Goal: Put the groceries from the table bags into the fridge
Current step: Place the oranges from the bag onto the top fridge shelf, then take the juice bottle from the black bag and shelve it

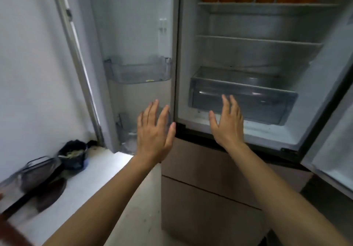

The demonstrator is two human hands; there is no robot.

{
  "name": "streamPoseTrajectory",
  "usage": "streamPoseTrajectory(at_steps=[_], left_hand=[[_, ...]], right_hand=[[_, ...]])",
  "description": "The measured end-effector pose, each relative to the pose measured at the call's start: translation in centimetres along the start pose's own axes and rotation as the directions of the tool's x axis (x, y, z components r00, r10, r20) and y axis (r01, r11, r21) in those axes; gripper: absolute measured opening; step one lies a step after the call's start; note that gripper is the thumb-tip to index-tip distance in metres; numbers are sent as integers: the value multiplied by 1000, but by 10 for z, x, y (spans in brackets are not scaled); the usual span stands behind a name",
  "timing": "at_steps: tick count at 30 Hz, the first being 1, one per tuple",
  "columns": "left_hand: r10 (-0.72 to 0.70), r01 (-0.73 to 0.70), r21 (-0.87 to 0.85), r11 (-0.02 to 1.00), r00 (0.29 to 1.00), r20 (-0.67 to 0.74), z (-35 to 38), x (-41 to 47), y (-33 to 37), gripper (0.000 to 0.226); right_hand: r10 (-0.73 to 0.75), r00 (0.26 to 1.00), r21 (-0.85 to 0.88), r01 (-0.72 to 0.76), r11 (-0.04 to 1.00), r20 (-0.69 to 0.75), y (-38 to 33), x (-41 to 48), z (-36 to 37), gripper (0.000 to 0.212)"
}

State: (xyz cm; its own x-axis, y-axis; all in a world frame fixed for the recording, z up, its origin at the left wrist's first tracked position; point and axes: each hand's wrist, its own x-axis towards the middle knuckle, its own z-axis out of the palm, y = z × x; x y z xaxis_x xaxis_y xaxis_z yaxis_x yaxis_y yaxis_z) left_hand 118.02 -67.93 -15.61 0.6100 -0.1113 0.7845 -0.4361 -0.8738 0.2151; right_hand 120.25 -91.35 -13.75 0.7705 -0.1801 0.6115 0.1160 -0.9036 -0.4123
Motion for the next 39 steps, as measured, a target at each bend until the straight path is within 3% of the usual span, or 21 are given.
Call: streamPoseTrajectory(at_steps=[3, 7, 10, 15, 22, 26, 31, 39], left_hand=[[-191, 182, 127, 975, 980, 58, -36, -69, -25, 56], [-381, 315, 365, 876, 917, 123, -108, -154, -65, 55], [-485, 390, 507, 769, 872, 65, -185, -196, -92, 56], [-640, 543, 629, 556, 763, -92, -315, -259, -141, 58], [-754, 656, 649, 387, 630, -187, -451, -353, -230, 59], [-816, 706, 624, 336, 549, -182, -504, -399, -280, 59], [-895, 768, 567, 299, 432, -114, -535, -443, -340, 61], [-963, 847, 484, 219, 267, -31, -547, -485, -454, 63]], right_hand=[[-136, 984, 114, 123, 986, 115, -26, -41, 34, 65], [-259, 953, 272, 210, 939, 158, -83, -98, 77, 64], [-354, 908, 346, 265, 900, 224, -153, -142, 95, 69], [-585, 764, 420, 453, 786, 271, -286, -203, 108, 71], [-672, 662, 517, 468, 717, 333, -457, -304, 128, 63], [-717, 552, 563, 459, 688, 426, -528, -374, 145, 57], [-755, 388, 571, 496, 655, 529, -585, -419, 177, 52], [-707, 267, 598, 390, 701, 655, -682, -442, 275, 58]])
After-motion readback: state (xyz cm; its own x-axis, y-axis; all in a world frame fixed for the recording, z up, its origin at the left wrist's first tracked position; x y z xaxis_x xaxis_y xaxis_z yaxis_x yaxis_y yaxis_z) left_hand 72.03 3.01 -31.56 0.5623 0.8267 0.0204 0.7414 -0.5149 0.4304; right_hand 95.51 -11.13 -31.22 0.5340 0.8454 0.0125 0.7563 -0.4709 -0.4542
